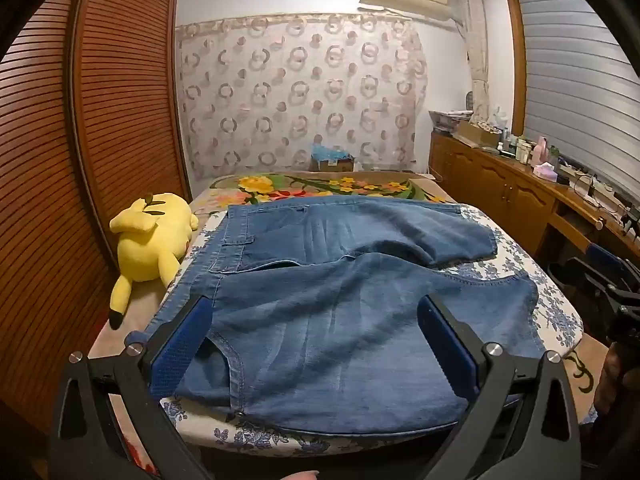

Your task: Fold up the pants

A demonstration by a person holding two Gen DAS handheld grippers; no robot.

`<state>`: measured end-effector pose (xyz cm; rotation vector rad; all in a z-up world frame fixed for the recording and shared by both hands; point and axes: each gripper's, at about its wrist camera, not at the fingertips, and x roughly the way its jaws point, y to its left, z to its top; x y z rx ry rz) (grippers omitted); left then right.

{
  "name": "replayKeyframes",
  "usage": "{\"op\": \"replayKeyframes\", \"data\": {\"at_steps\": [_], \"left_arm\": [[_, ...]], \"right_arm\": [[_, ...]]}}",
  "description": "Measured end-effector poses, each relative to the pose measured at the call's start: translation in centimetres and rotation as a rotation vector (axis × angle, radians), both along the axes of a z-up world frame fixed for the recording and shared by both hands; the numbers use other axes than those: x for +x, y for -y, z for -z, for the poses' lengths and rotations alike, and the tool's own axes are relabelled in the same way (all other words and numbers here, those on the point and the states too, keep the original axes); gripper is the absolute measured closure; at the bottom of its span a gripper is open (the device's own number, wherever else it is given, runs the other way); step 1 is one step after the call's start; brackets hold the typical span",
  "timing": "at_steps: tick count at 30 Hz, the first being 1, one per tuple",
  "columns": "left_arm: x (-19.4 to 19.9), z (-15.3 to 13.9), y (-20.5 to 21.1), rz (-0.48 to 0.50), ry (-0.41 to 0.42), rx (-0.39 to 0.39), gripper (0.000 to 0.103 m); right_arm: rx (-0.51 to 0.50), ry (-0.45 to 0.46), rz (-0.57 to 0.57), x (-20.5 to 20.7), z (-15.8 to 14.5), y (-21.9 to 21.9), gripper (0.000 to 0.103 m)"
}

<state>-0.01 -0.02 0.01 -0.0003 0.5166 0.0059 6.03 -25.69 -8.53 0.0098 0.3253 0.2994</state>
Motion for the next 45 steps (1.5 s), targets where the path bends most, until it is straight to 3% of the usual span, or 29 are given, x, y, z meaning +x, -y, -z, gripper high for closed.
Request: {"op": "replayKeyframes", "data": {"at_steps": [45], "left_arm": [[-0.06, -0.05, 0.17, -0.002, 0.012, 0.010, 0.000]], "right_arm": [[0.009, -0.023, 0.020, -0.06, 0.28, 0.00, 0.000]]}}
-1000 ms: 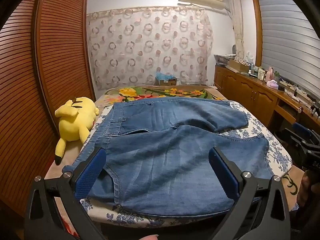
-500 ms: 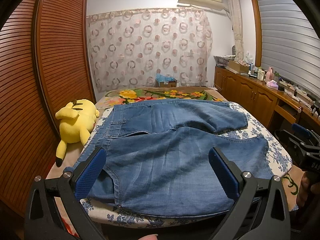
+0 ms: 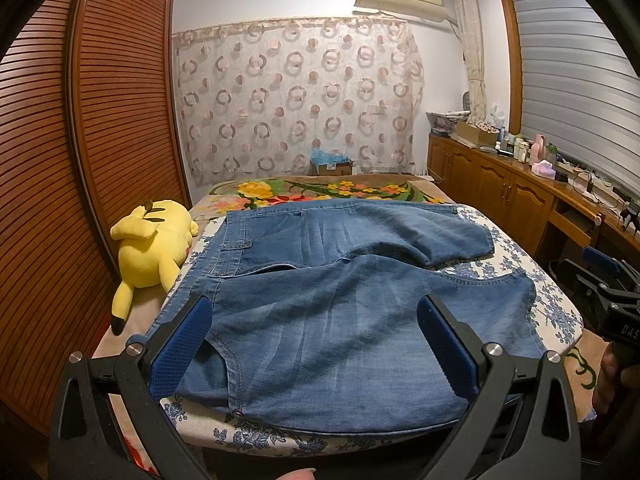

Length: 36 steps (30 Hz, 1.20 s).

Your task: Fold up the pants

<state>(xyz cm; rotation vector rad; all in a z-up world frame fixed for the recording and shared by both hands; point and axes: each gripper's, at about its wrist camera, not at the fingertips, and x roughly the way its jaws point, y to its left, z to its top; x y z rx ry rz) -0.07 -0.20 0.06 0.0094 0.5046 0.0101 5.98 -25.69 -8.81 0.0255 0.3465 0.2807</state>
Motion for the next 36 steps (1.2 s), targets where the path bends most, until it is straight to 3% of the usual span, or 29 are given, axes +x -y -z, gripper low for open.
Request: {"op": "replayKeyframes", "data": {"at_steps": [36], "left_arm": [[-0.24, -0.66, 0.52, 0.001, 0.009, 0.003, 0.000]], "right_arm": [[-0.002, 0.003, 0.001, -0.21, -0.09, 0.19, 0.000]]}}
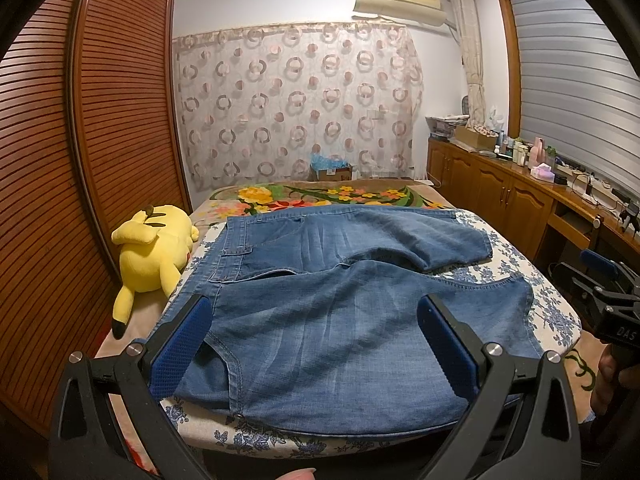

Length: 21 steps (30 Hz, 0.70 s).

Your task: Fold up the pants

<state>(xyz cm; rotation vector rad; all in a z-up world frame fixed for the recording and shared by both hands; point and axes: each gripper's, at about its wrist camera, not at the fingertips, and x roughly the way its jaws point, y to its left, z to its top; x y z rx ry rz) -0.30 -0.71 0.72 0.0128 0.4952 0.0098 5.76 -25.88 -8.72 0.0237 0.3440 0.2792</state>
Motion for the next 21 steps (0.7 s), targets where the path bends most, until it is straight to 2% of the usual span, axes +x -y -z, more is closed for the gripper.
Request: {"op": "replayKeyframes", "data": {"at_steps": [20, 21], "left_arm": [[0.0, 0.1, 0.0, 0.002, 0.001, -0.001, 0.000], [0.0, -1.0, 0.1, 0.003, -0.003, -0.002, 0.000]], "right_arm": [[0.002, -0.001, 0.000, 0.0, 0.0, 0.1, 0.000], [0.003, -0.003, -0.001, 0.0, 0.0, 0.2, 0.000]]}}
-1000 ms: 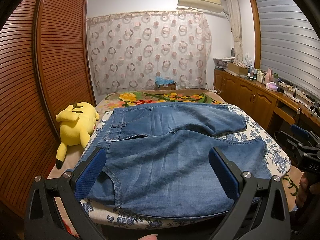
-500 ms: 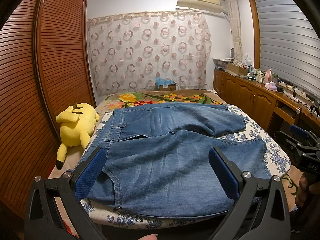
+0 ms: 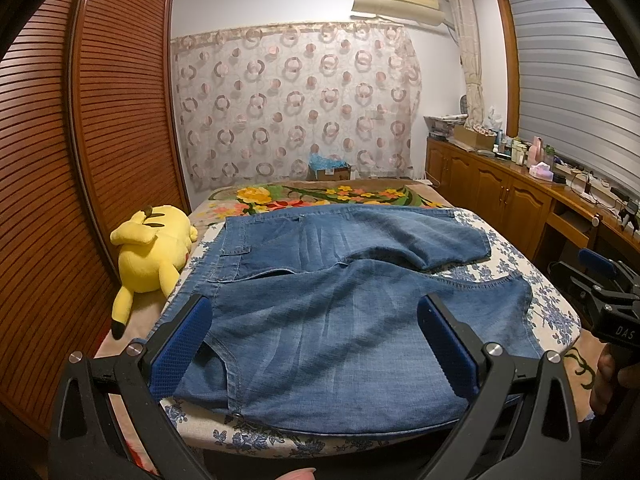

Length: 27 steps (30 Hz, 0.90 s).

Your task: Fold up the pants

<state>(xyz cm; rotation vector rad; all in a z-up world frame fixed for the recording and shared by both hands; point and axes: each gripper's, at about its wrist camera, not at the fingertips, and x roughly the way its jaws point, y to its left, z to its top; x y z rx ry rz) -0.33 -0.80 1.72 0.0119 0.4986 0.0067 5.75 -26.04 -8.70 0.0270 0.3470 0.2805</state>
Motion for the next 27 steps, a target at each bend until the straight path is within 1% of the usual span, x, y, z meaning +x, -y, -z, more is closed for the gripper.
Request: {"op": "replayKeyframes", "data": {"at_steps": [3, 4, 7, 10, 11, 16, 22, 27], "left_arm": [[0.4, -0.1, 0.2, 0.000, -0.022, 0.009, 0.000], [-0.1, -0.8, 0.3, 0.003, -0.023, 0.011, 0.000], [0.5, -0.8, 0.3, 0.010, -0.053, 0.011, 0.000], [1.6, 0.1, -0.1, 0.013, -0.086, 0.002, 0.000], [1.8, 0.9, -0.2, 0.013, -0.088, 0.002, 0.000], [2.7, 2.1, -1.5, 0.010, -0.124, -0.008, 0.000], [3.0, 3.8, -3.1, -0.004, -0.143, -0.026, 0.000], [3.1, 4.8, -3.8, -0.002, -0.147, -0.028, 0.000]], "right_arm": [[0.008, -0.013, 0.003, 0.2, 0.2, 0.2, 0.000], [0.005, -0.017, 0.003, 0.3, 0.3, 0.2, 0.000], [-0.001, -0.029, 0.001, 0.4, 0.7, 0.2, 0.000], [-0.006, -0.052, -0.005, 0.8, 1.0, 0.1, 0.000], [-0.009, -0.058, -0.006, 0.9, 1.0, 0.1, 0.000], [-0.021, -0.087, 0.002, 1.6, 1.3, 0.2, 0.000], [-0.043, -0.134, 0.019, 2.3, 1.8, 0.6, 0.000], [-0.047, -0.153, 0.021, 2.0, 2.1, 1.1, 0.000]]}}
